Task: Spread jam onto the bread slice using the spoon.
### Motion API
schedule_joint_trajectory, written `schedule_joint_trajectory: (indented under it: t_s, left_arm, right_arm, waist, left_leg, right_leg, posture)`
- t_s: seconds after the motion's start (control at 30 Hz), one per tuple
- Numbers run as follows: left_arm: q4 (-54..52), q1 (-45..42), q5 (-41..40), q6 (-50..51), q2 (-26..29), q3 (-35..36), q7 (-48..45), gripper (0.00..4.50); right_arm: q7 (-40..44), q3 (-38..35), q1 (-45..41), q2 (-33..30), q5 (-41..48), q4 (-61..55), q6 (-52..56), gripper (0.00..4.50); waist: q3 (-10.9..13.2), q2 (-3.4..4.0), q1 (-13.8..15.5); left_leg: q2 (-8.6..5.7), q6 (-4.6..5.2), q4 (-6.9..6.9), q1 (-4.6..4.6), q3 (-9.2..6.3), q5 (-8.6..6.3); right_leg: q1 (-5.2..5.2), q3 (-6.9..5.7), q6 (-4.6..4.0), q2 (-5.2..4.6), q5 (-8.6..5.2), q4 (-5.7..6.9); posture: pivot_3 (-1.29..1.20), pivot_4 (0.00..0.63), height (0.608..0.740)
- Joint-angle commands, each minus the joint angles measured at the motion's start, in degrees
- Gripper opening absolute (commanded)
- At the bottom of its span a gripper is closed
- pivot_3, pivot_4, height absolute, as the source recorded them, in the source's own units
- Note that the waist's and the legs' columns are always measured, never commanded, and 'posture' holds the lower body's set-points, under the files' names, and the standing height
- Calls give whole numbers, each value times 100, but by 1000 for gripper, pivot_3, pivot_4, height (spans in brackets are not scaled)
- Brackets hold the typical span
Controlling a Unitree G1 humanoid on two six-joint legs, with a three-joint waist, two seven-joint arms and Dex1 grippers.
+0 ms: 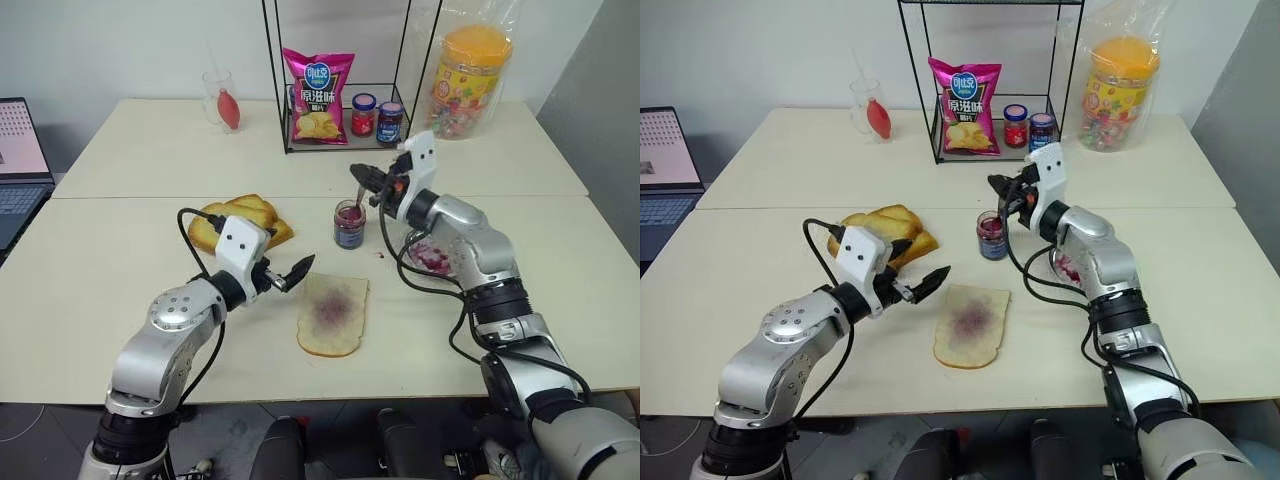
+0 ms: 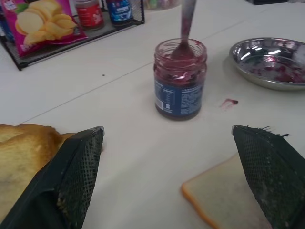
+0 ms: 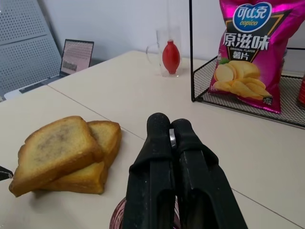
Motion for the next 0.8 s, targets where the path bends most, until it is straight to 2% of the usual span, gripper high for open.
schedule_joint_trajectory:
  t_s: [0.03, 0.23, 0.4, 0.8]
  left_arm:
    - [-140, 39, -171, 68, -13, -4, -152, 4500]
    - [-194, 84, -183, 100, 6, -12, -226, 4500]
    - [-87, 18, -128, 64, 10, 0, -226, 4500]
    - [-52, -16, -98, 18, -51, -54, -204, 4500]
  right_arm:
    - [29, -16, -109, 50, -254, 156, -371, 52]
    - [57, -157, -83, 172, -176, 218, -246, 52]
    - [-29, -587, -135, 355, 425, 57, 653, 52]
    - [-550, -1515, -386, 552, 1123, 186, 1538, 52]
  waist:
    - [0, 0, 0]
    - [0, 0, -9]
    - [0, 0, -9]
    - [0, 0, -11]
  left_leg:
    - [0, 0, 0, 0, 0, 0]
    - [0, 0, -1, 0, -2, 0]
    - [0, -1, -1, 0, -2, 0]
    - [0, 0, -1, 0, -3, 0]
  right_leg:
    - [0, 0, 0, 0, 0, 0]
    - [0, -1, 0, 0, 0, 1]
    - [0, -1, 0, 0, 0, 1]
    - [0, -2, -1, 0, 0, 2]
  posture:
    - [0, 150, 740]
    - [0, 150, 740]
    - [0, 150, 740]
    - [0, 150, 740]
